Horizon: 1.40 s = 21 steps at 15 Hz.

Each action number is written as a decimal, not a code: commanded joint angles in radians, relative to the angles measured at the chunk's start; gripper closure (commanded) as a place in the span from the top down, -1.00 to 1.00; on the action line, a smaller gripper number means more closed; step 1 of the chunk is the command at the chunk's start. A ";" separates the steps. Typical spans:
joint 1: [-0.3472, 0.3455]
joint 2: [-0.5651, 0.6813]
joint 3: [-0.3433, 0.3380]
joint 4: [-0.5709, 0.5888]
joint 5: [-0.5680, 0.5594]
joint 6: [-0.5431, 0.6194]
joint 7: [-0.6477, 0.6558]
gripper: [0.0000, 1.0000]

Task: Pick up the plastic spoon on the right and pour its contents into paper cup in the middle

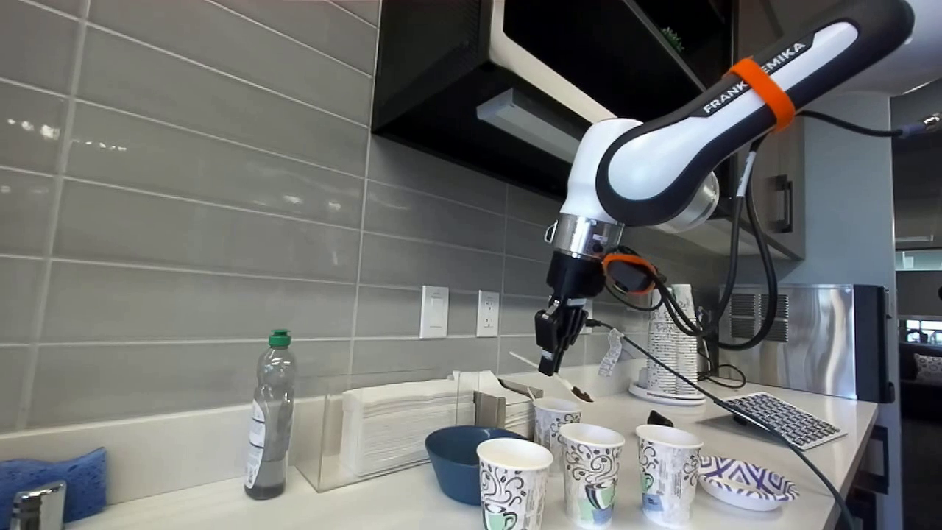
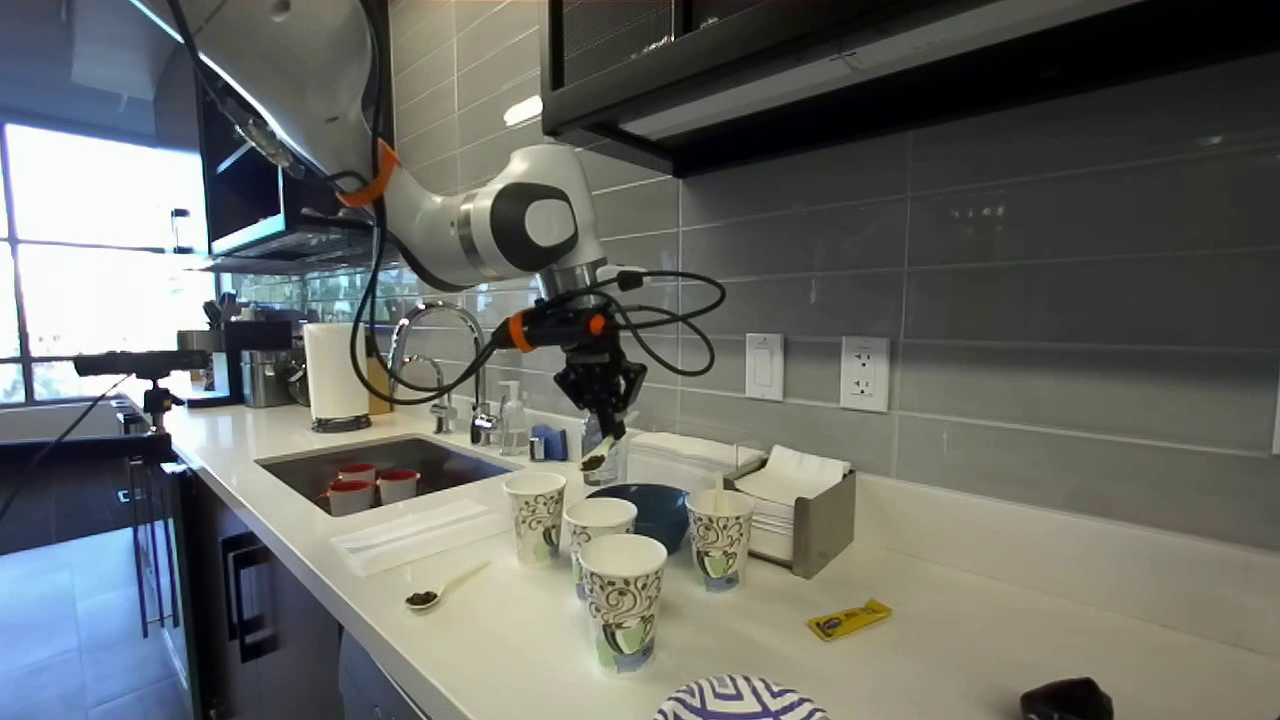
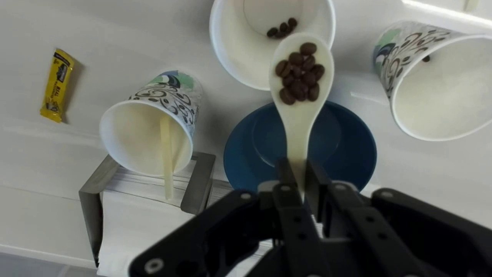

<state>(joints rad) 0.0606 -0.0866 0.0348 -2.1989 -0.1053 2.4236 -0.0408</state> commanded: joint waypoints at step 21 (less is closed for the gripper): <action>-0.019 -0.147 0.002 -0.313 -0.002 0.431 0.015 -0.93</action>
<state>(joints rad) 0.0556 -0.1764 0.0289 -2.4471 -0.0992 2.8022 -0.0401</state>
